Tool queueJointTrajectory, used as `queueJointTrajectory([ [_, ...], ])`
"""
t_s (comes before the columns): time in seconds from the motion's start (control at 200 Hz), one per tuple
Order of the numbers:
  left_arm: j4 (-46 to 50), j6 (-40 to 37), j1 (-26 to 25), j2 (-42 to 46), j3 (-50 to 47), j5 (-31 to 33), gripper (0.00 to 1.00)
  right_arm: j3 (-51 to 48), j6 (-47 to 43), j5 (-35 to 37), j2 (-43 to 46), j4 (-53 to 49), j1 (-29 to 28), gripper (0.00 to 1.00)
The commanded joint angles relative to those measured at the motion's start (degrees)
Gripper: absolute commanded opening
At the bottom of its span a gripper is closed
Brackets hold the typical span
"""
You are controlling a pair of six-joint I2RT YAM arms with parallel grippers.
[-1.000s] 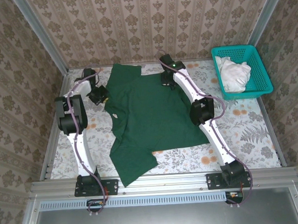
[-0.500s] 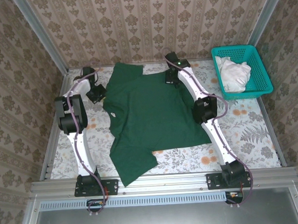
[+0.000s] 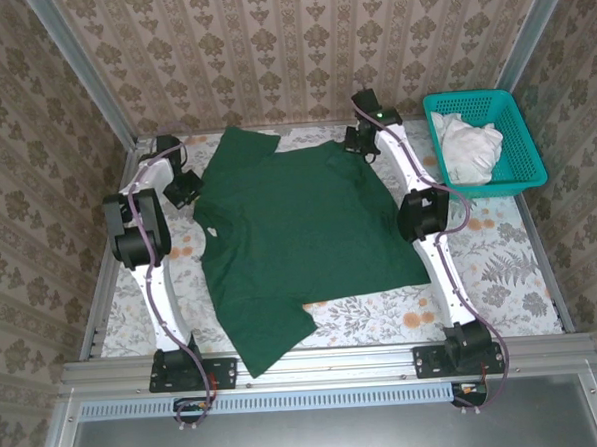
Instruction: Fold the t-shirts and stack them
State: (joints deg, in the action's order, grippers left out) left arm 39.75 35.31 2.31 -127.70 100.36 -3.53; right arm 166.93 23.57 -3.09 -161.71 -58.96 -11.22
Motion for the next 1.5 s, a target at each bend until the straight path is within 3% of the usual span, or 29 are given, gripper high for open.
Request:
queueJointTrajectory([
  [0.0, 1.14, -1.39, 0.16, 0.35, 1.73, 0.5, 0.0, 0.25, -0.71, -4.2, 2.8, 0.4, -1.69, 0.25],
  [0.265, 2.79, -2.91, 0.5, 0.74, 2.08, 2.43, 0.0, -0.26, -0.4, -1.59, 0.6, 1.03, -5.35, 0.44],
  [0.87, 2.94, -4.77, 1.03, 2.24, 1.42, 1.46, 0.0, 1.32, -2.62, 7.67, -4.97, 2.91, -8.64, 0.46],
  [1.395, 2.67, -4.84, 1.91, 2.54, 1.09, 1.85, 0.0, 1.36, -2.11, 6.62, -4.52, 2.49, -7.87, 0.1],
  [1.49, 2.55, -4.81, 1.91, 2.54, 1.03, 1.73, 0.0, 1.38, -2.05, 5.7, -4.36, 3.1, -7.71, 0.08],
])
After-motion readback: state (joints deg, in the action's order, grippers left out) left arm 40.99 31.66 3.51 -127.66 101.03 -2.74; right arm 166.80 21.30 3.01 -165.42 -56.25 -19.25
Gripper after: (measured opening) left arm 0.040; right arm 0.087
